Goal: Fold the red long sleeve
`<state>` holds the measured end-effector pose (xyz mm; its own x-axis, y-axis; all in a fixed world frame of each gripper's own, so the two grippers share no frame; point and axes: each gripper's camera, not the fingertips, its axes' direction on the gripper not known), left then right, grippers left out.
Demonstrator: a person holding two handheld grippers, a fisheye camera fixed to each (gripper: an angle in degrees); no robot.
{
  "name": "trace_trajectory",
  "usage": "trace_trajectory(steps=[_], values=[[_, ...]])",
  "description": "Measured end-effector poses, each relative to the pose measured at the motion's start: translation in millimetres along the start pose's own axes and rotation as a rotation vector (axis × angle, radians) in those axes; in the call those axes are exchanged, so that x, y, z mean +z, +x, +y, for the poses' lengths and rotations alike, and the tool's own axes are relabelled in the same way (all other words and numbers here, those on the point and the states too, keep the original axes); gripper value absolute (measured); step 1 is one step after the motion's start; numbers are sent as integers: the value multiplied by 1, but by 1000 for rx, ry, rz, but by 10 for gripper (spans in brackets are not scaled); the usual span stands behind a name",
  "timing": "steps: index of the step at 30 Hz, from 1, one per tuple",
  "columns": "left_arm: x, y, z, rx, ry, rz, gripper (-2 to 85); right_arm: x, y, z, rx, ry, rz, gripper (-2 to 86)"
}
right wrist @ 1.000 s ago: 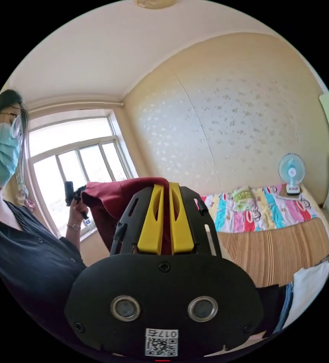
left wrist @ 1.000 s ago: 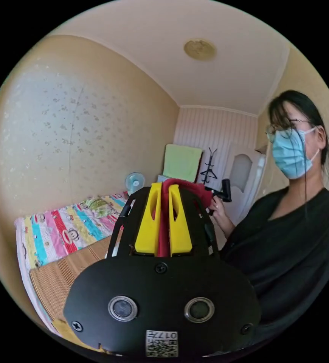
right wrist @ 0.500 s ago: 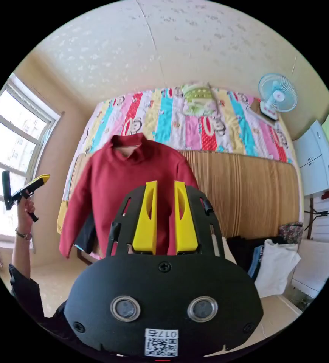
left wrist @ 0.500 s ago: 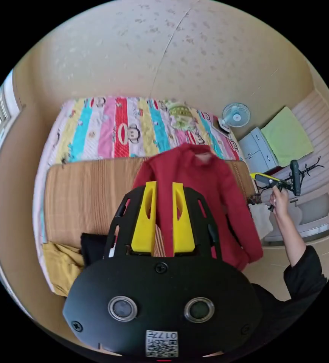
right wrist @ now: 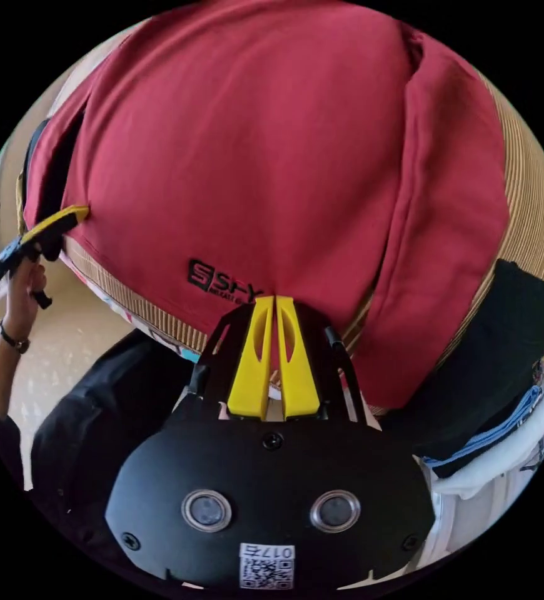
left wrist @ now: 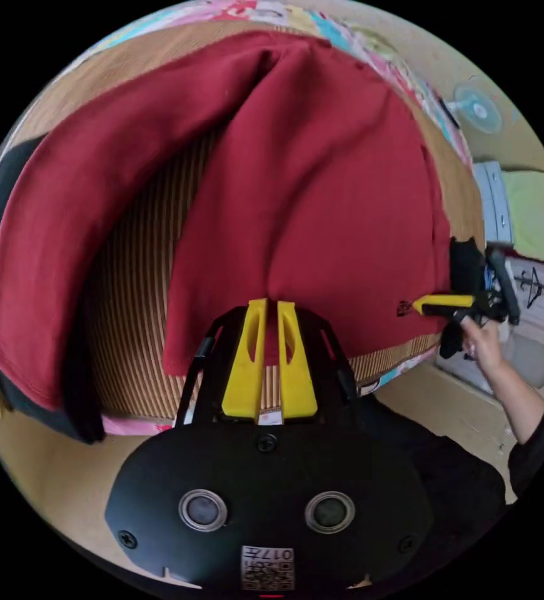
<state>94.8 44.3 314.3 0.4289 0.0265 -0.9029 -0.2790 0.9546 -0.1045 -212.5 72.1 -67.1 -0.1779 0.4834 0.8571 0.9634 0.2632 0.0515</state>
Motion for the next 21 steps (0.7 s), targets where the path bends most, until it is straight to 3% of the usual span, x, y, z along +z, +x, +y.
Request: trace_trajectory(steps=[2,7,10,12,15,18,21], values=[[-6,-6,19,15,-61,20,1,-1,5,33,45,21,-3,7],[-39,-42,67,-55,-157,70,1,1,49,111,180,-79,-283,6],[-111,-110,89,-341,123,274,40,-7,78,140,311,-128,-442,6],[-145,-178,104,-574,382,617,102,-16,86,155,334,-129,-467,5],[-153,-243,112,-857,627,908,133,-37,92,176,384,-153,-445,5],[-153,-277,112,-1150,663,949,121,-74,87,196,401,-103,-447,4],[-143,-291,107,-1304,475,1061,38,-112,78,215,415,-62,-428,4]])
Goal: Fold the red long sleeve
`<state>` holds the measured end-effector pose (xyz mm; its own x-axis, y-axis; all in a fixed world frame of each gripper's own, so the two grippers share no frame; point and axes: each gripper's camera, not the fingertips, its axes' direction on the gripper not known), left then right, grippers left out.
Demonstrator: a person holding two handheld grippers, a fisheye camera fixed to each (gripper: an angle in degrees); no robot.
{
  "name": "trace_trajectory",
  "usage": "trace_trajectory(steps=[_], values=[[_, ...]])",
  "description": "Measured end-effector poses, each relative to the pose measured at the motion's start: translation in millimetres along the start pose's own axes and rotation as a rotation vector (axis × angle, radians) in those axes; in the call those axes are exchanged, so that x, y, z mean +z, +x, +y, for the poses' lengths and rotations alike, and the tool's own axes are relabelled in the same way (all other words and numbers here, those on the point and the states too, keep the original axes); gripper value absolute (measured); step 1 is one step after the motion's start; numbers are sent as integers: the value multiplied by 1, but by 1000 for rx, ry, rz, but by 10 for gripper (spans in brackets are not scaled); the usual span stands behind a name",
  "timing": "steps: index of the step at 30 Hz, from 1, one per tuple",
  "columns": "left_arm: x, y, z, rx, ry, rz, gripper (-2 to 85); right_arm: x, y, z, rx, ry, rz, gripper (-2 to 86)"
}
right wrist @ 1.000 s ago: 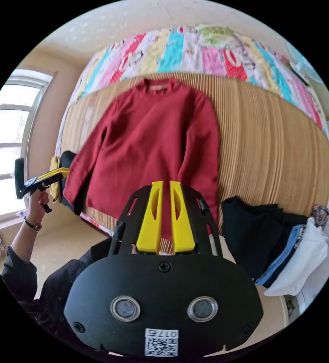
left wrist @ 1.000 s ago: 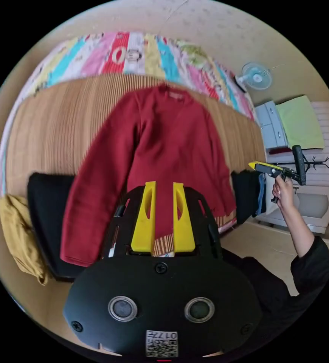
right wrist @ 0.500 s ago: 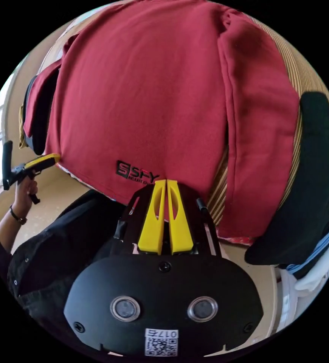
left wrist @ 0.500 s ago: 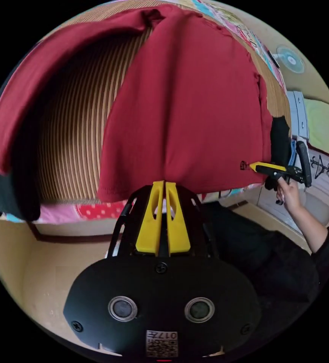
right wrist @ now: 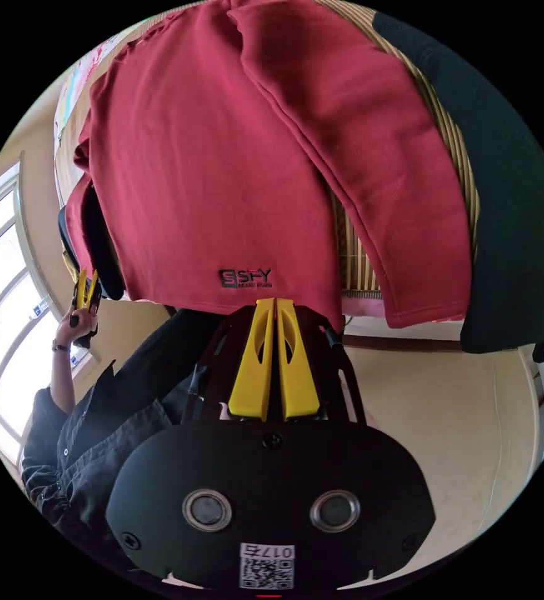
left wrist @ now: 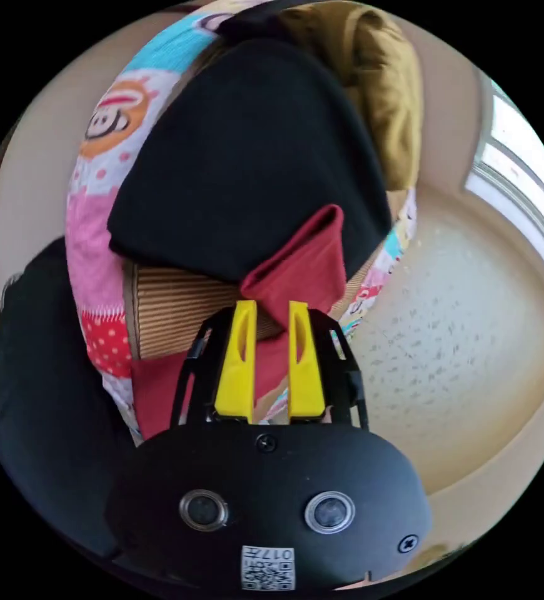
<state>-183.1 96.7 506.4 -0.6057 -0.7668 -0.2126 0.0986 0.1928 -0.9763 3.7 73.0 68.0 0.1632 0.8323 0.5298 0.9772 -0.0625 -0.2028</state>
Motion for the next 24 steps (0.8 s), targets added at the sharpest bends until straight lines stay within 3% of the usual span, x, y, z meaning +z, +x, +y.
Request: trace_trajectory(steps=[4,7,9,14,19,20,21,24], values=[[-33,33,8,12,-79,96,1,-36,-17,36,-7,67,20,4],[-78,117,13,293,-84,65,-4,-49,-15,57,31,97,-14,4],[-110,208,19,588,-6,21,-4,-56,-9,69,66,118,-70,4],[-72,370,130,1227,34,-71,-1,-79,16,100,149,177,-242,5],[89,371,307,1689,-282,31,11,-104,63,135,261,247,-471,9],[137,345,347,1728,-450,61,25,-107,69,140,275,262,-511,11],[181,312,379,1710,-615,51,38,-112,84,149,306,300,-595,14],[250,216,425,1594,-864,-21,53,-116,123,177,443,409,-810,27]])
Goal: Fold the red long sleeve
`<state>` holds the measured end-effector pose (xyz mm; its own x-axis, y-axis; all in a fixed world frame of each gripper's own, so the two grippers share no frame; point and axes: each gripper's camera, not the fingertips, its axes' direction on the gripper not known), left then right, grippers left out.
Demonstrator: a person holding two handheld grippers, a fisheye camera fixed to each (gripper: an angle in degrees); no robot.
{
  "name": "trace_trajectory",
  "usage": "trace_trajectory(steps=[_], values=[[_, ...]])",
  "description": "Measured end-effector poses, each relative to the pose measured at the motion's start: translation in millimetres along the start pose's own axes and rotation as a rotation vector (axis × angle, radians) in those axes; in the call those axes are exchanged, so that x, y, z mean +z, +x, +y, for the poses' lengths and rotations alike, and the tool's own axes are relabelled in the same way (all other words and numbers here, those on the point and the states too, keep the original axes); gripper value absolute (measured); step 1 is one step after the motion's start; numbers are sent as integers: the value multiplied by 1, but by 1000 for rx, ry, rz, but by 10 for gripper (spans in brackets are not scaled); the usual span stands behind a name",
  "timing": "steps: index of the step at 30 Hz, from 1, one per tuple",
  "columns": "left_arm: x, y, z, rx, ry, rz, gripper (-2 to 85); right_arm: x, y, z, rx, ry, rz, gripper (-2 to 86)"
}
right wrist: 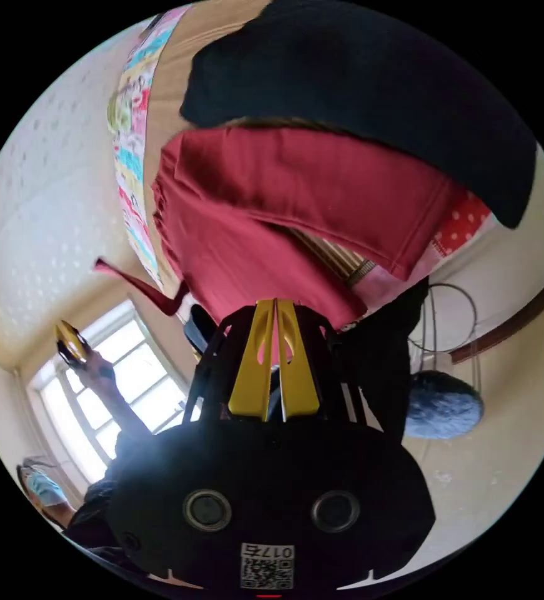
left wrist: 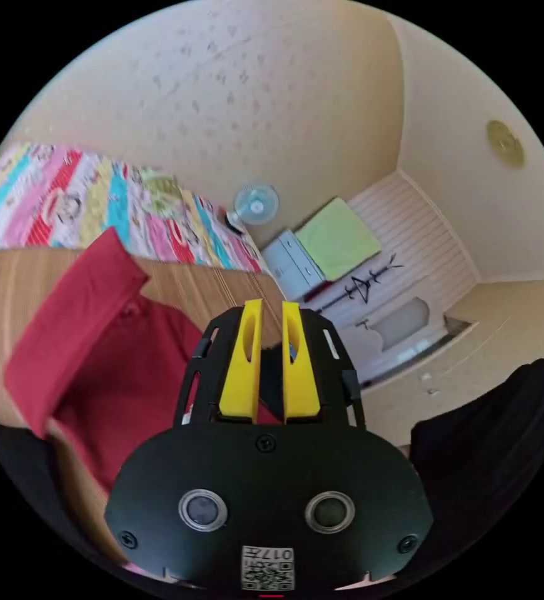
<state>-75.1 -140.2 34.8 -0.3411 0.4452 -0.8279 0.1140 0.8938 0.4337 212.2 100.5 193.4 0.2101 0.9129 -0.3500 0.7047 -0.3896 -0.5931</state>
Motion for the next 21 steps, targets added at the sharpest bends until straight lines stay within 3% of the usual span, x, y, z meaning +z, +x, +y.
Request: trace_trajectory(steps=[4,7,10,12,13,17,21], values=[[87,-6,73,-111,-254,37,53,-26,50,0,197,112,-285,94],[115,-17,129,-201,-444,-17,54,-20,86,4,430,127,-343,145],[111,-33,162,-289,-541,-101,56,-14,107,13,595,160,-436,137],[96,-44,168,-348,-537,-183,59,-14,105,18,647,120,-376,94],[93,-46,168,-358,-533,-200,60,-20,91,20,594,119,-318,49],[76,-56,148,-373,-498,-313,63,-60,-3,27,262,131,-98,20],[73,-61,127,-371,-450,-359,63,-114,-186,64,-389,139,212,11]])
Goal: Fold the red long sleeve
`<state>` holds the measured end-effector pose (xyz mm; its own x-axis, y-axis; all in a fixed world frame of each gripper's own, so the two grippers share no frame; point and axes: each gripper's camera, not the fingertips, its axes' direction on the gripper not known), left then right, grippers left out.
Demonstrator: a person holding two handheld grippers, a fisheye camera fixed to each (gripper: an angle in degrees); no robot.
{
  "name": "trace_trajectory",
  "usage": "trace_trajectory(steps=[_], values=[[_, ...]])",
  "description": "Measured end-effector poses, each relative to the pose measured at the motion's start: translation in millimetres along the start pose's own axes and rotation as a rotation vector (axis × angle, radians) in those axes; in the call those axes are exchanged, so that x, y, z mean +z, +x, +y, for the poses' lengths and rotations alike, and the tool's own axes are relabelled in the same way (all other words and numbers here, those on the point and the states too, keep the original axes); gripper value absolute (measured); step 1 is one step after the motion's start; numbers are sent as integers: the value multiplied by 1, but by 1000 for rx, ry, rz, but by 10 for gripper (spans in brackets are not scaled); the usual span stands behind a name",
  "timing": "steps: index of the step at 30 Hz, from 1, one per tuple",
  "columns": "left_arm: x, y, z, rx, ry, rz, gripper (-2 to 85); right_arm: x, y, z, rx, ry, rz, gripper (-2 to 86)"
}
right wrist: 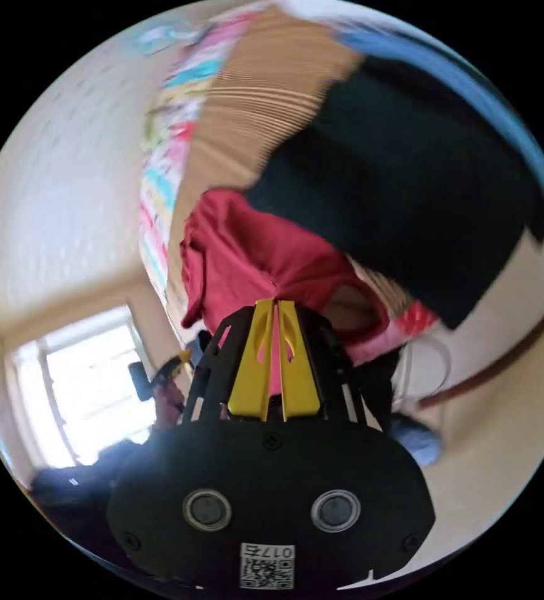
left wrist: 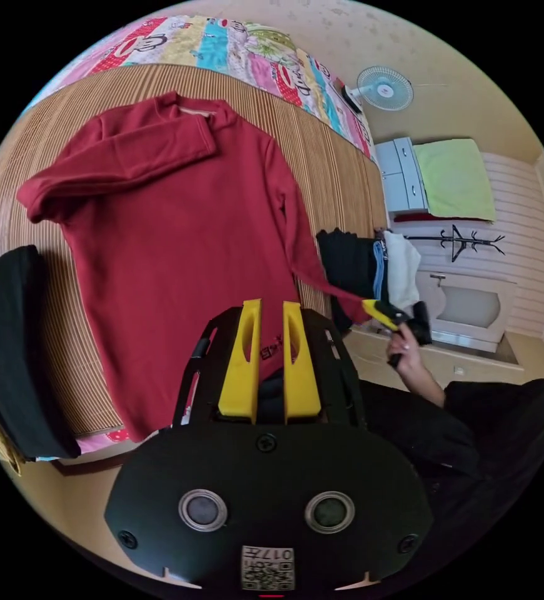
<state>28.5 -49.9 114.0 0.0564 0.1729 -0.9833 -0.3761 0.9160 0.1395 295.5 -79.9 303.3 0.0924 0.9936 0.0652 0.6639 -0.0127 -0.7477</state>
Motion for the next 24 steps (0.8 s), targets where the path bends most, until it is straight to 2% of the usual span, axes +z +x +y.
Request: trace_trajectory(steps=[4,8,11,13,15,16,19,24], values=[[3,5,-13,17,17,9,64,-87,-108,20,-382,175,78,9],[11,8,-23,50,39,13,66,-99,-112,44,-460,274,210,8],[18,1,-39,63,58,-18,71,-58,-43,43,-262,184,331,8],[22,-6,-57,76,75,-49,76,-20,47,42,68,71,410,6],[27,-16,-91,101,107,-119,86,-6,105,50,291,-5,321,5],[28,-18,-101,107,113,-140,91,-7,123,64,361,21,230,4],[36,-28,-156,150,137,-257,107,-18,129,99,406,119,22,3],[86,-68,-220,170,113,-468,117,-13,117,126,394,52,-104,3]])
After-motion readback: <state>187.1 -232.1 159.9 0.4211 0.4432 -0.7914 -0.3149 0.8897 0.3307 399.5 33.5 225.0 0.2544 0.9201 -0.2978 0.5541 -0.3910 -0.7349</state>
